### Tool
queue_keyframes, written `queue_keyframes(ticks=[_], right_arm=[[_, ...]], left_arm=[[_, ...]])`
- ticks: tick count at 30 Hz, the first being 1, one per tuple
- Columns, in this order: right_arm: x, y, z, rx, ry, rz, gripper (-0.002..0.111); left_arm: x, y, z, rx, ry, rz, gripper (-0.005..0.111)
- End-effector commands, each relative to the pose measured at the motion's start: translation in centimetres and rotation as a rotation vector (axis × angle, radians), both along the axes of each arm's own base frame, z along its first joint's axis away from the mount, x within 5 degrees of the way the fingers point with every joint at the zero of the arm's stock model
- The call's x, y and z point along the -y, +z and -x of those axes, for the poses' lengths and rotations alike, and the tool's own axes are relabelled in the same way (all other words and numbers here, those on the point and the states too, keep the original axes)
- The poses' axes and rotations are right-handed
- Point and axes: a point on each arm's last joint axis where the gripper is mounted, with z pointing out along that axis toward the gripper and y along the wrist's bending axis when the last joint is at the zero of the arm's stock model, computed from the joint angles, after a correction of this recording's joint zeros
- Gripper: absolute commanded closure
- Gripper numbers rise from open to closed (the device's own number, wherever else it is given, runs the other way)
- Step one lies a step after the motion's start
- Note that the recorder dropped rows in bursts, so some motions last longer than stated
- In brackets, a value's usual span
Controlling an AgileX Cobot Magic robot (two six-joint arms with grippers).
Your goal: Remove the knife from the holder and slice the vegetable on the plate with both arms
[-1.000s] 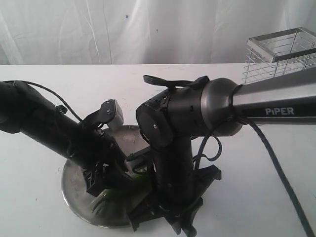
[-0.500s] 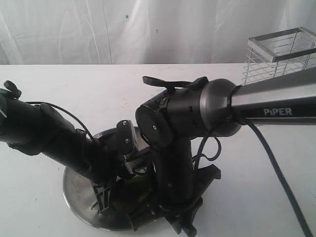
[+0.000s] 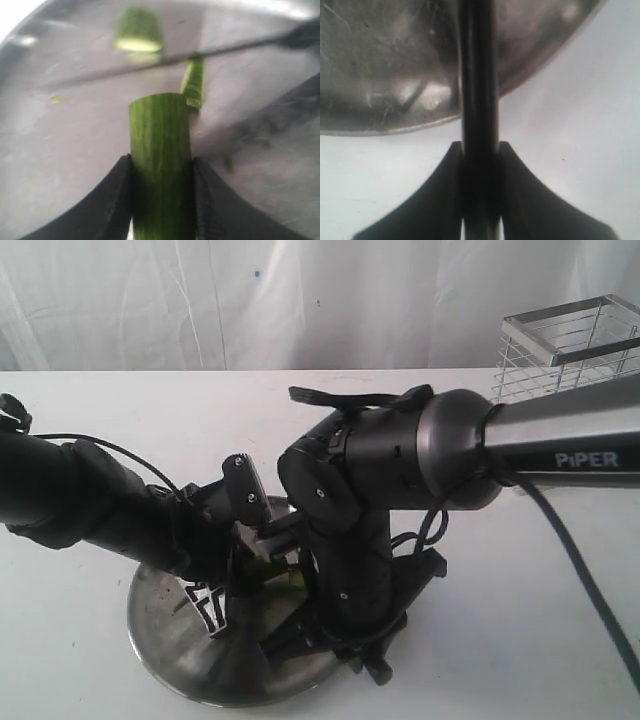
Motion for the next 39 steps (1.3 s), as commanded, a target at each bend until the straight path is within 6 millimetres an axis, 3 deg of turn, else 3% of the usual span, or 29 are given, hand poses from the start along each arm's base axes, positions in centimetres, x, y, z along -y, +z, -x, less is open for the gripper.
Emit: queue_keyframes(ticks=[1,6,12,14,21,25,33,36,39], right_arm=[[0.5,1.9,-0.6,0.096,-0.014,-0.027,0.108],[0.5,2.3,-0.5,0.103,-0.014,-0.035,0.108],[0.5,2.3,-0.6,0.108,-0.013,-0.042,0.108],[0.5,2.3,-0.5,0.101,-0.018,-0.045,0.108],[0.3,2.2,-0.2,0.07,-0.041,-0.064,0.108],[0.3,2.2,-0.2,0.07,-0.041,-0.064,0.108],[-0.1,1.8,-0.5,0.095,-0.039,-0.104,0.108],[-0.3,1.8,-0.5,0.096,-0.031,-0.124,0.108],[-0.4,1.8,-0.4,0.077,-0.009,-0.142,0.108]], left_arm=[[-0.6,-0.3,0.1,-0.001,-0.007,-0.028,0.107],[-1.6,-0.7,-0.5,-0.009,0.03,-0.033,0.107],[-1.6,-0.5,-0.7,0.005,0.019,-0.036,0.105],[-1.6,-0.5,-0.7,0.004,0.017,-0.035,0.096],[-1.6,-0.5,-0.7,0.006,0.017,-0.037,0.05],[-1.5,0.2,-0.9,0.024,0.024,-0.025,0.041],[-1.7,4.6,-0.6,0.133,0.064,0.043,0.044],[-2.0,6.4,-0.4,0.173,0.124,0.08,0.063],[-2.8,7.9,-0.2,0.24,0.22,0.096,0.092]])
